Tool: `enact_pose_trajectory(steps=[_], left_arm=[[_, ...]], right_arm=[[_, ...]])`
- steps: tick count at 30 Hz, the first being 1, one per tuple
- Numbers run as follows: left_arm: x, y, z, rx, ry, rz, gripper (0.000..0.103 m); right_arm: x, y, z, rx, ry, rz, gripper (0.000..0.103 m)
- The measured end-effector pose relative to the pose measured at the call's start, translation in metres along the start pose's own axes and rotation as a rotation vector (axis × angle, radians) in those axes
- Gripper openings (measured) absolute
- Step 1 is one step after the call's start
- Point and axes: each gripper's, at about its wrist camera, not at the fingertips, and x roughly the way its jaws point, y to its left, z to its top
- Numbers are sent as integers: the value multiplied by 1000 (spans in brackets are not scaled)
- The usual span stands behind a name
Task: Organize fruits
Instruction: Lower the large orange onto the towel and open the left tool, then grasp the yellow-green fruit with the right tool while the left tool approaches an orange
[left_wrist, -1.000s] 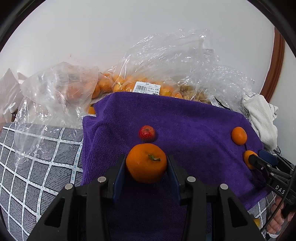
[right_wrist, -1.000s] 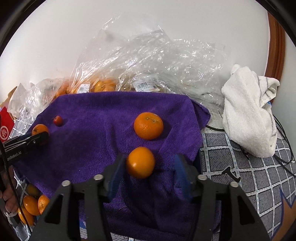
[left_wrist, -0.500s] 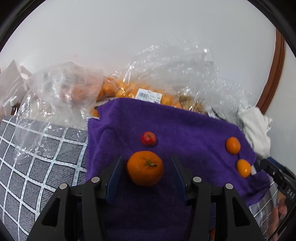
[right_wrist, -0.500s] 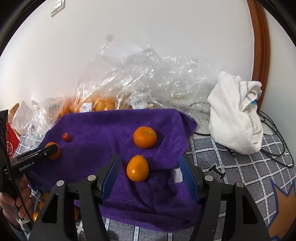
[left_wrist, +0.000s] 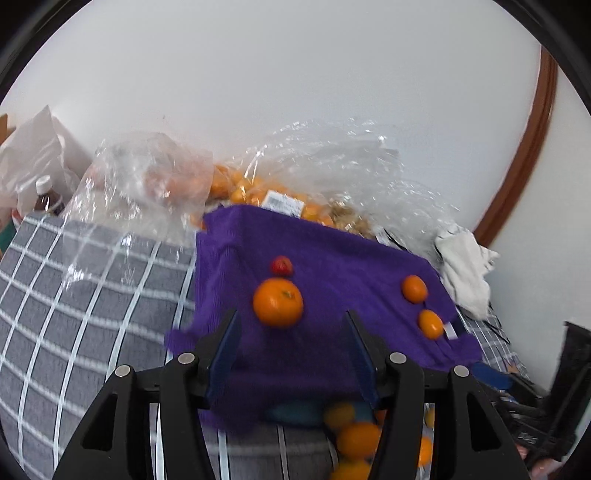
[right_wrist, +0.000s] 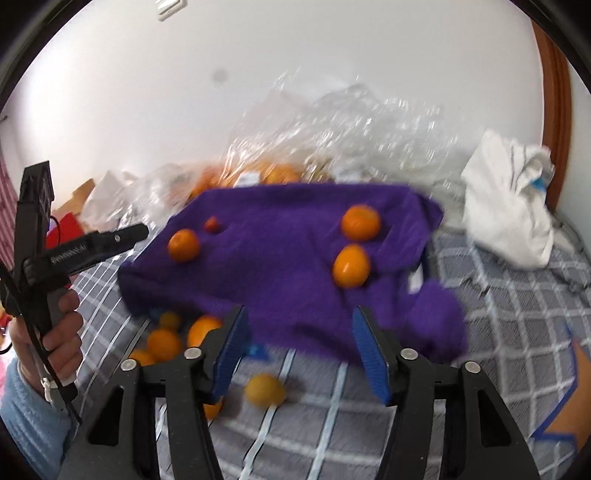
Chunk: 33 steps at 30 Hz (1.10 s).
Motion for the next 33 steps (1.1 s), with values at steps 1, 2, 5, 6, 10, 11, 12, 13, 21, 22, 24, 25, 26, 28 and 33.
enact_pose_trajectory(steps=[1,2,5,6,10,11,12,13,21,22,24,25,26,28,33], left_arm=[[-4,0,-4,2,7,-2,54],[-7,1,-9,6,13,-2,54],[-14,3,-26,32,22,22,54],[-16,4,-31,35,19,30,54],[-15,16,-50,1,48,15,54],[-15,18,-53,-9,50,7,54],[-16,19,-55,-16,50,-3,54],[-17,20,-57,-17,45,-13,54],[-18,15,-65,12,33,-55,54],[-19,15,-65,13,32,-66,54],[-19,12,-67,11,45,-109,54],[-18,10,-69,12,61,-147,54],[-17,7,-70,18,75,-174,54],[-16,-5,-74,65,98,-196,54],[-9,-27,-84,162,163,-212,54]], right_arm=[[2,2,-5,-3,13,8,55],[5,2,-9,-5,29,11,54],[15,6,-18,-9,82,11,46],[19,8,-22,-13,100,13,44],[22,13,-26,-36,125,35,44],[23,15,-28,-46,131,38,44],[23,17,-30,-53,135,39,44],[25,18,-32,-60,141,38,43],[25,22,-35,-102,126,4,27],[22,20,-34,-97,103,-7,27],[13,13,-31,-79,61,-25,27],[10,9,-30,-68,45,-39,27],[8,3,-29,-51,30,-62,27],[6,-10,-27,-10,23,-94,27],[0,-36,-28,97,13,-109,27]])
